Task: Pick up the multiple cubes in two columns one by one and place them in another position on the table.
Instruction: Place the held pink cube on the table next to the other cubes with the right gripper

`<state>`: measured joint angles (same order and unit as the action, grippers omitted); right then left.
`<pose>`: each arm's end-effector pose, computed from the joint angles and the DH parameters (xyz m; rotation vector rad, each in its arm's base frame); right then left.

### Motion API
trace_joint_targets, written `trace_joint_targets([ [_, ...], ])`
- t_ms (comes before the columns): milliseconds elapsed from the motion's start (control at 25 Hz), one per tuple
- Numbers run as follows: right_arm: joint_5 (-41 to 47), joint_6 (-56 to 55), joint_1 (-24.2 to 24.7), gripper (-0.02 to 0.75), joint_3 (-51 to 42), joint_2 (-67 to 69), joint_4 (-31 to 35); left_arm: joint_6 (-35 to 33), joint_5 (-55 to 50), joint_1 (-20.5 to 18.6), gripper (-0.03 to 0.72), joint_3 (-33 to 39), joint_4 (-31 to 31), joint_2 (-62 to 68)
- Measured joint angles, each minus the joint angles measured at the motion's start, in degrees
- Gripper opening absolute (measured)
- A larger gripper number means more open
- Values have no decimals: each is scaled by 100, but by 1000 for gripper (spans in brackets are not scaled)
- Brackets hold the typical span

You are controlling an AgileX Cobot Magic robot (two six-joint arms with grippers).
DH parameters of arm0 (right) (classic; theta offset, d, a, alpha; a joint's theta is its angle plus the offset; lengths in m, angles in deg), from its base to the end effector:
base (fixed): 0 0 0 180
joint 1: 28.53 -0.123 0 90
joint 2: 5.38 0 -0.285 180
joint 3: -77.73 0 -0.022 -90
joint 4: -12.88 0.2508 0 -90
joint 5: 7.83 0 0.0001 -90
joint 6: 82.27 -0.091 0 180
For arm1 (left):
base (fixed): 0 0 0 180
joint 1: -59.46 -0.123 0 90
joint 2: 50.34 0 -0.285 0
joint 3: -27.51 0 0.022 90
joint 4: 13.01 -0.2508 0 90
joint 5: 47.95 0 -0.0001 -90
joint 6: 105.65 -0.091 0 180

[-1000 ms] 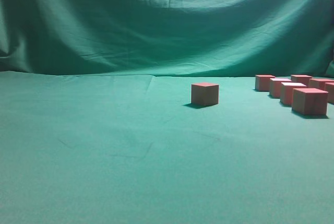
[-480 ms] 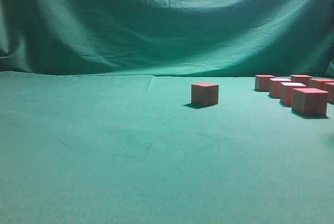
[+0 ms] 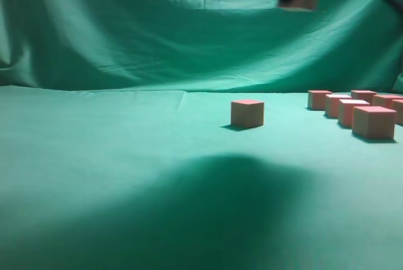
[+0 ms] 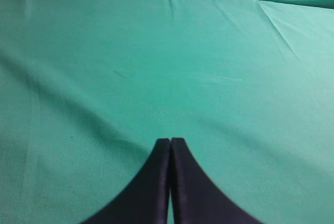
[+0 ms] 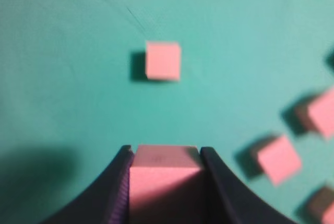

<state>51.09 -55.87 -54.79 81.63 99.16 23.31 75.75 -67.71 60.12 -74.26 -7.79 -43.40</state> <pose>0.3112 0.1693 0.2901 -1.1484 2.5271 0.2398 0.0530 -0.0034 0.1771 -0.0687 1.8301 -0.1138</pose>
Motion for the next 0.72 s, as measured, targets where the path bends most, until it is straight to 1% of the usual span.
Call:
trace_joint_targets([
  [160, 153, 318, -560, 262, 1044, 898, -308, 0, 0, 0, 0, 0, 0, 0],
  [200, 219, 404, -641, 262, 1272, 1103, -351, 0, 0, 0, 0, 0, 0, 0],
  [240, 219, 404, -641, 262, 1272, 1103, -351, 0, 0, 0, 0, 0, 0, 0],
  [360, 407, 731, -852, 262, 2056, 1761, -407, 0, 0, 0, 0, 0, 0, 0],
  [560, 428, 1714, -940, 262, 2848, 2557, -432, 0, 0, 0, 0, 0, 0, 0],
  [720, 418, 2638, -940, 262, 2960, 2839, -446, 0, 0, 0, 0, 0, 0, 0],
])
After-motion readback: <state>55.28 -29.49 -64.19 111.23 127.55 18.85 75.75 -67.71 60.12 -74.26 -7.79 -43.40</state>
